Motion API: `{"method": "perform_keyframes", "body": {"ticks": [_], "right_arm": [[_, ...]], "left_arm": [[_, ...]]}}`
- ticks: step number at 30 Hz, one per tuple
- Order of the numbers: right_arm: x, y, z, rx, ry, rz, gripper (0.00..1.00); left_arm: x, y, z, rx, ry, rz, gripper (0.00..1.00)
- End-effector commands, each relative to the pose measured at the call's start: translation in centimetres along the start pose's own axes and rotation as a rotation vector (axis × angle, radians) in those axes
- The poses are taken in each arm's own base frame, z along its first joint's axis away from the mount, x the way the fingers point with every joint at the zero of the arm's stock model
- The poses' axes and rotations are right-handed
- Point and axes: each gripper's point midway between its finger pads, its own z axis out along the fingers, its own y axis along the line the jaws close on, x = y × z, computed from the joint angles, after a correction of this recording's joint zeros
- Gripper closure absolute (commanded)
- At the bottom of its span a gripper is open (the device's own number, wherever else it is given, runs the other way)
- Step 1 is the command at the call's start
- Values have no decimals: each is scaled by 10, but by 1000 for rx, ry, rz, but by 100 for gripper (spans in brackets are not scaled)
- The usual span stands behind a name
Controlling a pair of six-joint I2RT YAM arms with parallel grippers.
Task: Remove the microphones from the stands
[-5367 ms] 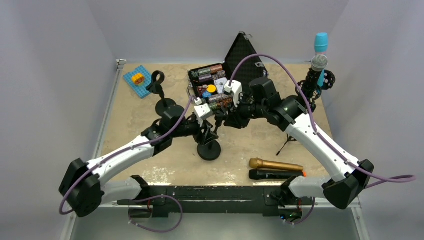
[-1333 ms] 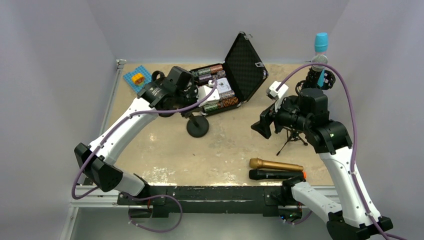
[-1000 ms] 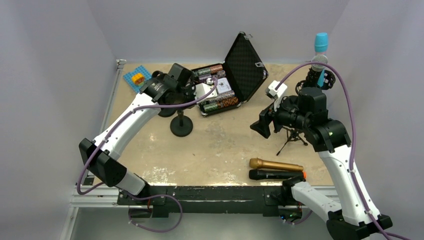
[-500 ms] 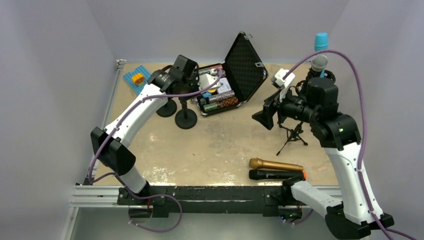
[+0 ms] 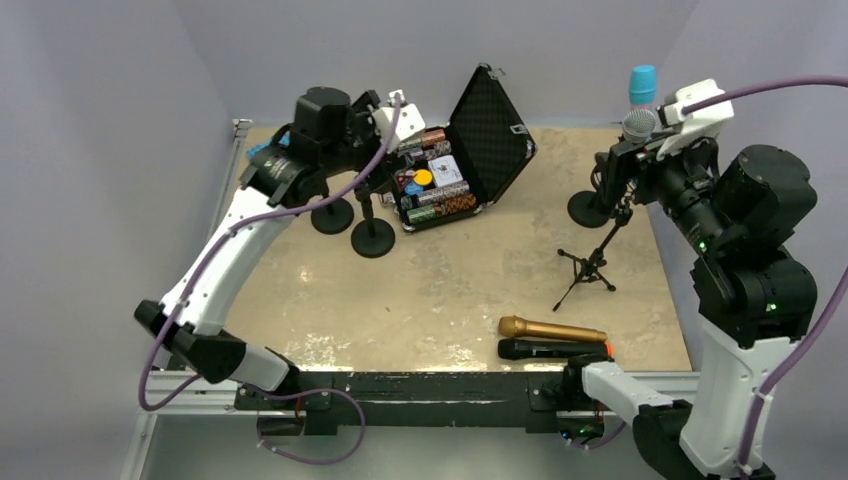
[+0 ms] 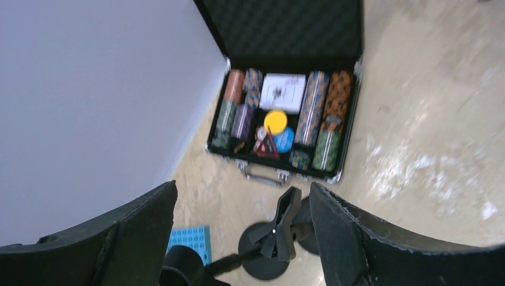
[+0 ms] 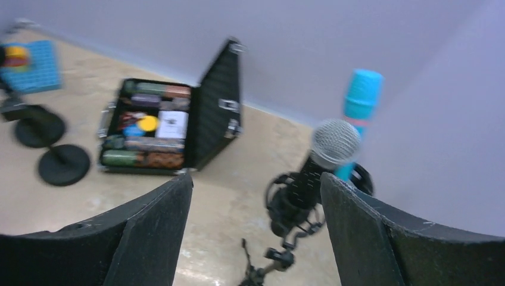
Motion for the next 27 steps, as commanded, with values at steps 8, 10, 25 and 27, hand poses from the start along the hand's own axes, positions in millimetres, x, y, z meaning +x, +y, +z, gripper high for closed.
{"method": "perform_keyframes", "body": {"ticks": [8, 10, 25, 27], "right_arm": [[72, -108, 29, 457, 264, 148, 16], [78, -116, 38, 476, 272, 139, 16], [123, -122, 90, 406, 303, 117, 28], [128, -124, 93, 413, 300, 101, 28]], "left_arm": [[-101, -74, -107, 405, -520, -108, 17], [-98, -79, -109, 415, -521, -121, 17], [-83, -86, -110, 411, -492, -143, 18], [-83, -87, -109, 419, -493, -151, 18]]}}
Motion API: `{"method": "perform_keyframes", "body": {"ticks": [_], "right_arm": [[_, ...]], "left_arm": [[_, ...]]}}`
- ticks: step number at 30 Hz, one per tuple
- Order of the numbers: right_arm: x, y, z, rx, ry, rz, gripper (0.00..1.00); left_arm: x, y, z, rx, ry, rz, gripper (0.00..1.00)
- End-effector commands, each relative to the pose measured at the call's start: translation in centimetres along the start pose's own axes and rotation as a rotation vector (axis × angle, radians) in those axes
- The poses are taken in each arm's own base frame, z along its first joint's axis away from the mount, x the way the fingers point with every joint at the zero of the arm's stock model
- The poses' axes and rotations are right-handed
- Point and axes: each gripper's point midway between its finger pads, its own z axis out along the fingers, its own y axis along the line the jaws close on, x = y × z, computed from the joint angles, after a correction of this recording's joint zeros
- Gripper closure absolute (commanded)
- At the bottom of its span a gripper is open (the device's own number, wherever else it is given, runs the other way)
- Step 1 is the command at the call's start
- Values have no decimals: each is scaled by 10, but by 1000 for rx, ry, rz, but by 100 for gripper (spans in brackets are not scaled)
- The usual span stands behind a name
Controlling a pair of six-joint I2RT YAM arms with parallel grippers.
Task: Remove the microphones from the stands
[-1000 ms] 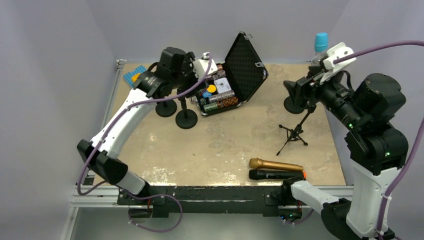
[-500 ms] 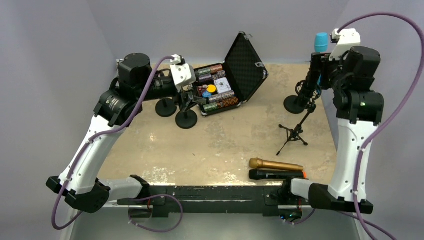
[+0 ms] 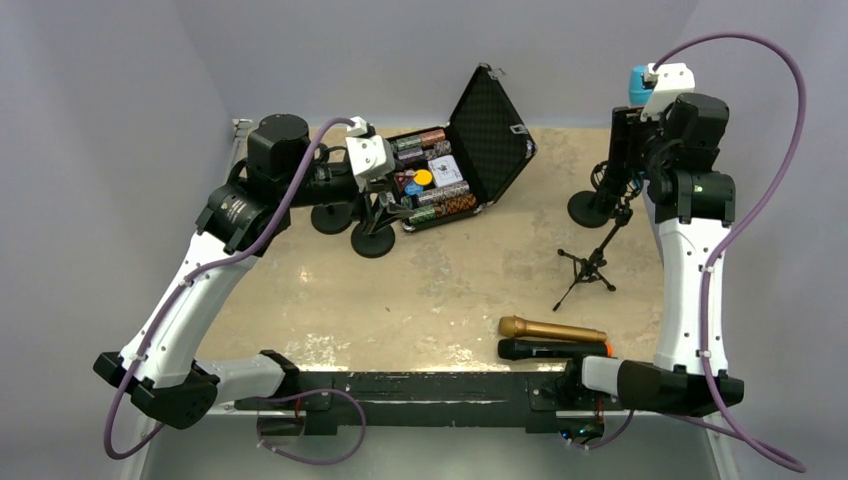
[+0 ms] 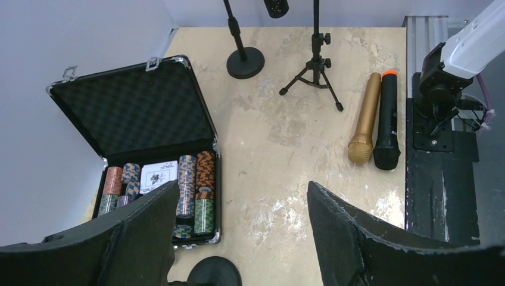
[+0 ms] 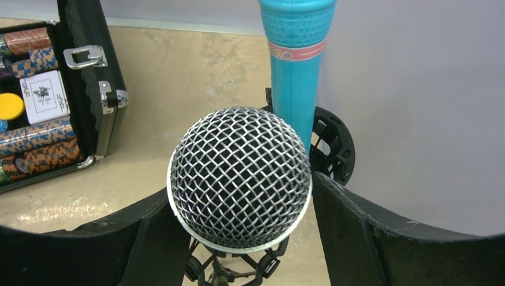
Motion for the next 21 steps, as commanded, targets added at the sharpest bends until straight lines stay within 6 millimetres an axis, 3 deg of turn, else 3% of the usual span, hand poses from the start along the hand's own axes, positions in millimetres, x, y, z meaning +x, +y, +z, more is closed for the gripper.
{"method": "perform_keyframes", "body": {"ticks": [1, 5, 9, 12, 17, 21], "right_arm": [[-9, -3, 6, 9, -80, -23, 29], [1, 5, 13, -26, -57, -31, 39], [4, 19, 6, -103, -59, -18, 54], [5, 41, -9, -228, -64, -14, 63], [14, 74, -38, -419, -66, -2, 90], [19, 91, -54, -519, -63, 9, 96]], "left_arm": [[-13, -6, -4, 18, -51, 0, 18], [-14, -7, -2, 32, -58, -14, 19], [-12, -8, -1, 34, -56, -20, 19], [-11, -8, -1, 38, -53, -26, 19], [-12, -9, 1, 47, -60, -32, 19], [-10, -9, 4, 57, -61, -41, 19]]}}
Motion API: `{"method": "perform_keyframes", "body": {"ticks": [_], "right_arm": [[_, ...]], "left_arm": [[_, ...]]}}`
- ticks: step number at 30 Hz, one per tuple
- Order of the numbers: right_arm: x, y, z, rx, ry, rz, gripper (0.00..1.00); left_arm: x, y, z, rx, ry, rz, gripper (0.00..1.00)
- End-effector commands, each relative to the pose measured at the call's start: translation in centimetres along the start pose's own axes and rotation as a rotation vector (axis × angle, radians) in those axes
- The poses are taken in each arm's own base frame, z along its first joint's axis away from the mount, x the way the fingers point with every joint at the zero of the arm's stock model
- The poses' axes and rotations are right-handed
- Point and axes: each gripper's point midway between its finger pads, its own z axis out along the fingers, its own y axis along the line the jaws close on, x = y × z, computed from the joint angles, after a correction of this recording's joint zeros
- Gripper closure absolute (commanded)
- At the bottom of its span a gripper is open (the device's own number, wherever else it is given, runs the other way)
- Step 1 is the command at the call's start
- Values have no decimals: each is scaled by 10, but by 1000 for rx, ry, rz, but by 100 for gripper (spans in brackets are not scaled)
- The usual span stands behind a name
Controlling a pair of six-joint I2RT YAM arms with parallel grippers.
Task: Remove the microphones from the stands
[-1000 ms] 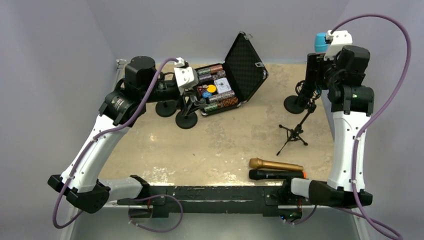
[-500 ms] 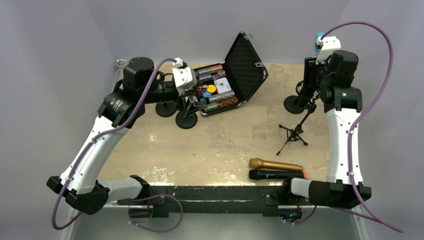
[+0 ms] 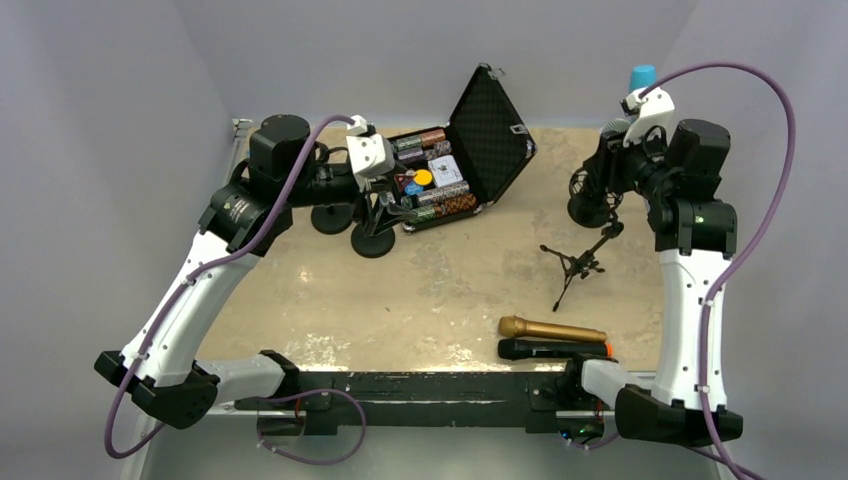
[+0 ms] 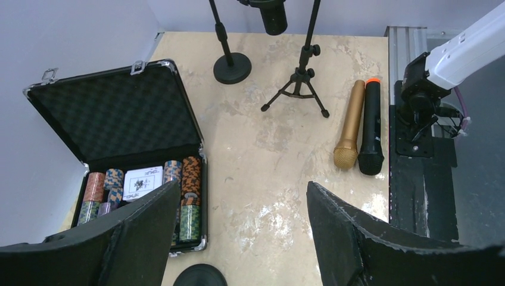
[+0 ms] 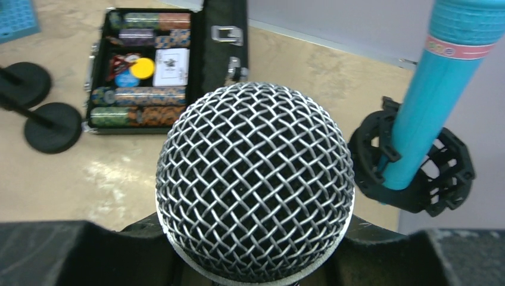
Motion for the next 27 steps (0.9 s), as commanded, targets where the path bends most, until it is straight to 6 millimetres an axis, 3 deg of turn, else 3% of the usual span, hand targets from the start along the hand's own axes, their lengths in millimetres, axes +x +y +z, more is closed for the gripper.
{"method": "perform_keyframes", "body": {"ticks": [1, 12, 18, 27], "right_arm": [[3, 43, -18, -208, -7, 26, 97], [-4, 120, -30, -601, -38, -42, 100], [-7, 187, -37, -848, -58, -186, 100], [-24, 246, -48, -1087, -138, -315, 100]], "left_arm": [[-8, -2, 3, 28, -41, 0, 19], [2, -7, 2, 38, -22, -10, 19], [10, -11, -1, 40, 0, -5, 19], [45, -45, -26, 107, 81, 83, 18]]}}
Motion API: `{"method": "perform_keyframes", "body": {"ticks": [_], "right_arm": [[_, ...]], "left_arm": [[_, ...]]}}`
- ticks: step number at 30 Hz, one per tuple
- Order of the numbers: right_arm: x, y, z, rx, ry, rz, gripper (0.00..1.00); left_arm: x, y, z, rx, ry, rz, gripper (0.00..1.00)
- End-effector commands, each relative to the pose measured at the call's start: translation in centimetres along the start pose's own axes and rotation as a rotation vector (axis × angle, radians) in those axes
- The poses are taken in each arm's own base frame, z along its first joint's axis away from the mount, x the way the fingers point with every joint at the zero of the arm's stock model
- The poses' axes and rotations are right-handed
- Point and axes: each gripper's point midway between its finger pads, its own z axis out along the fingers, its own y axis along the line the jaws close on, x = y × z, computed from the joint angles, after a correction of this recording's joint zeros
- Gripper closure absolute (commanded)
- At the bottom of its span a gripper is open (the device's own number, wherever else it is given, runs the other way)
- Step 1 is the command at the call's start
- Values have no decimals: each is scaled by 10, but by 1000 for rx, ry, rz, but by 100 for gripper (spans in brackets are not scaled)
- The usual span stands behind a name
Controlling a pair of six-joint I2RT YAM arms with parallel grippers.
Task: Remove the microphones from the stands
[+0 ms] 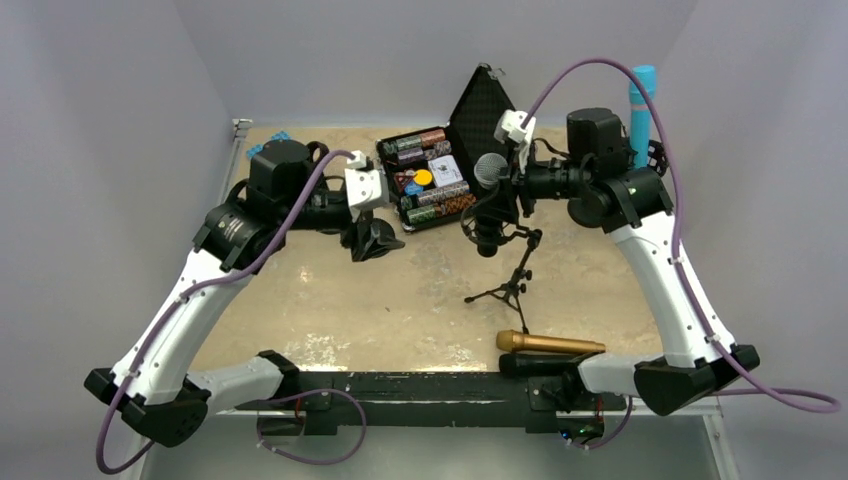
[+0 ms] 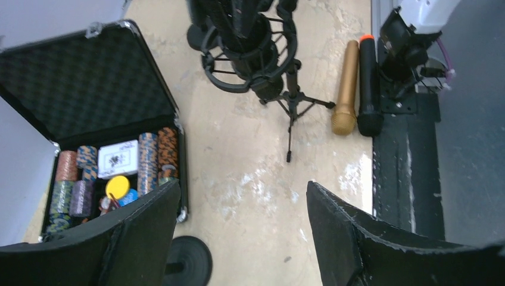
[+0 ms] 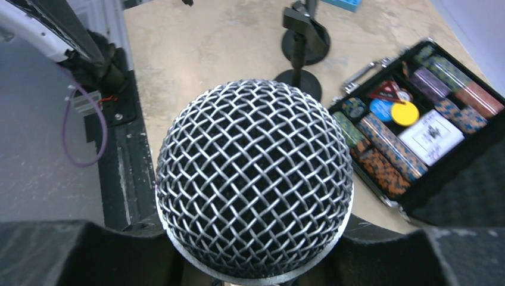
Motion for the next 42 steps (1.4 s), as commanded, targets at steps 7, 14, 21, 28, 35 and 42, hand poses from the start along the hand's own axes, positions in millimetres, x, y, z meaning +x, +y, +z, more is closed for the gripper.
{"method": "perform_keyframes", "body": {"ticks": [7, 14, 21, 28, 35, 42], "right_arm": [[-52, 58, 27, -261, -128, -244, 100], [-72, 98, 45, -461, -199, -372, 100], [-69, 106, 65, -521, -203, -406, 100], [-73, 104, 77, -519, -227, -361, 100], [-75, 106, 81, -524, -224, -365, 100], [-96, 105, 76, -496, -265, -400, 100]], "left_arm": [[32, -50, -29, 102, 26, 129, 17], [27, -63, -21, 110, -124, 54, 17], [-10, -23, -11, -70, -284, -136, 19], [-15, -19, 12, 20, -358, -191, 23], [1, -13, 33, 59, -355, -209, 25], [36, -18, 42, 57, -279, -184, 31]]}}
